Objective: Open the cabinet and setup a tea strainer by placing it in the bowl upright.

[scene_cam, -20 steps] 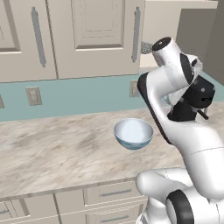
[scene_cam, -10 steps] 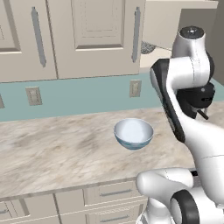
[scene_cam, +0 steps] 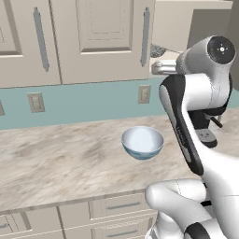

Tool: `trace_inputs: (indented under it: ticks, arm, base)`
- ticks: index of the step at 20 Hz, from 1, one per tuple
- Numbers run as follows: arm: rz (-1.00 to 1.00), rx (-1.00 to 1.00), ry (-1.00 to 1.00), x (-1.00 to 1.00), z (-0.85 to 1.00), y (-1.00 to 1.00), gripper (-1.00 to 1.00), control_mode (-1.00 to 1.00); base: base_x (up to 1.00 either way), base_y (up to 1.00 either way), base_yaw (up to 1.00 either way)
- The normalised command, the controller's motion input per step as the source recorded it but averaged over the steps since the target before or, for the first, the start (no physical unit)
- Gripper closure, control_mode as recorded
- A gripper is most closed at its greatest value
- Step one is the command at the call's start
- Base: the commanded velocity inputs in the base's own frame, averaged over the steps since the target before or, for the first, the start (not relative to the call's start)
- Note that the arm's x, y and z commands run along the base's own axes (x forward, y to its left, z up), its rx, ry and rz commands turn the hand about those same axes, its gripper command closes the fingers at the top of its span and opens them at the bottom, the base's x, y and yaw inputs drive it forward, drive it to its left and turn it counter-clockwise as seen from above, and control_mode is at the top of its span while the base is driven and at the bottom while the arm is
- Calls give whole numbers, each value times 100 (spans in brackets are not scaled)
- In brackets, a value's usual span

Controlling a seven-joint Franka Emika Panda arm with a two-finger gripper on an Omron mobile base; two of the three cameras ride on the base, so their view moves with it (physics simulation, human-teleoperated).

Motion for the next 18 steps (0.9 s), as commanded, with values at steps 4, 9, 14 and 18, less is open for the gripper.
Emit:
trace_inputs:
  ticks: [4,9,14,18]
  arm:
    - [13,0,-30,13,86,47,-100,-100]
    - [7,2,3,57,1,0,-100,-100]
    - [1,0,1,37,23,3,-100,-100]
    - [0,-6,4,28,23,18,-100,-100]
  base:
    - [0,0,0]
    - [0,0,0]
    - [0,0,0]
    - [0,0,0]
